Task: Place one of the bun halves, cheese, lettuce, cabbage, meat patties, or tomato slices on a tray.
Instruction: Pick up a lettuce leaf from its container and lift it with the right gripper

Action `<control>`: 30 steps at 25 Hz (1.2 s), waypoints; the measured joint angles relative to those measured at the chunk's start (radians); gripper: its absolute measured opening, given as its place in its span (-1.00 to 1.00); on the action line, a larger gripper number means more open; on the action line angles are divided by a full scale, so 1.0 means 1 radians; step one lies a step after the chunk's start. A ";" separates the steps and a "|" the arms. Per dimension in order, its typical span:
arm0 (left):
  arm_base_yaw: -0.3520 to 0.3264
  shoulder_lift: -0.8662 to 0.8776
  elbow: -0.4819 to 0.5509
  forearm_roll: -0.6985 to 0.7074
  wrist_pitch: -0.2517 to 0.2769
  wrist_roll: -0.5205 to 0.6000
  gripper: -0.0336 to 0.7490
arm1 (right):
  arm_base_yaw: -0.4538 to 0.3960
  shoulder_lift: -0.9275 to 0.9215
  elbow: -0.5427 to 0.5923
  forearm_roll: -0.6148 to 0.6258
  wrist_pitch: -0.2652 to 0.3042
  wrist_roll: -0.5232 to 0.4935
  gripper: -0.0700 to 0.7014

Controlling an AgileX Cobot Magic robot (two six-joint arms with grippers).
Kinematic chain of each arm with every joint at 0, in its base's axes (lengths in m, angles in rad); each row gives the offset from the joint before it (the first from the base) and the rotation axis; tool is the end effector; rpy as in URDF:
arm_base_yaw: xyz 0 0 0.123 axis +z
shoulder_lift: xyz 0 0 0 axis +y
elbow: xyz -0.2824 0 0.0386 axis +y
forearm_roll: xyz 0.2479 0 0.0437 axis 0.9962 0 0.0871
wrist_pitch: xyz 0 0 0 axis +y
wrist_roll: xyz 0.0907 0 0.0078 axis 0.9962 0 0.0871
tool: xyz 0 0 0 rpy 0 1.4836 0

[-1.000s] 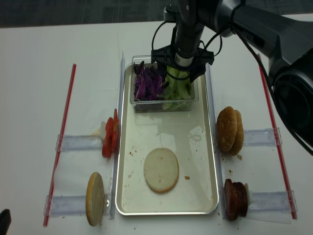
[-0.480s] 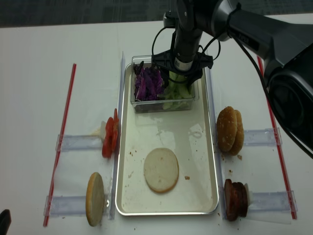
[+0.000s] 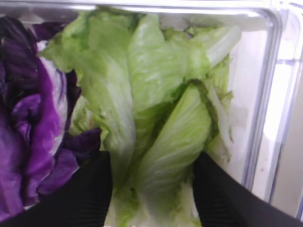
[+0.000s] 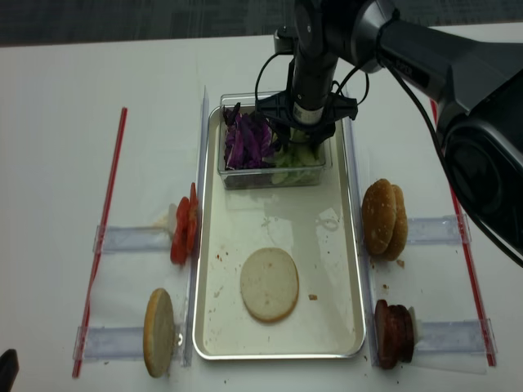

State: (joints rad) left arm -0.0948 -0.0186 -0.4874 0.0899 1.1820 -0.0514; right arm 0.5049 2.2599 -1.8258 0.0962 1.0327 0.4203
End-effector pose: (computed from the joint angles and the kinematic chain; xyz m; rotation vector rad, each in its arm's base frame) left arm -0.0112 0.0087 0.2643 0.0356 2.1557 0.0249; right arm 0.4077 0.2339 0.1627 -0.0648 2.9989 0.2456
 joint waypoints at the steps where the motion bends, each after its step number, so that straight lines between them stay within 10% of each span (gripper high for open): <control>1: 0.000 0.000 0.000 0.000 0.000 0.000 -0.14 | 0.000 0.000 0.000 -0.002 0.003 0.000 0.14; 16: 0.000 0.000 0.000 0.000 0.000 0.000 -0.14 | 0.000 0.000 0.000 -0.004 0.017 0.000 -0.66; 30: 0.000 0.000 0.000 0.000 0.000 0.000 -0.14 | 0.000 -0.017 -0.097 -0.006 0.137 -0.019 -0.70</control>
State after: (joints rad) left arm -0.0948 -0.0186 -0.4874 0.0899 1.1820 -0.0514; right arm 0.5049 2.2432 -1.9230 0.0900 1.1692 0.4016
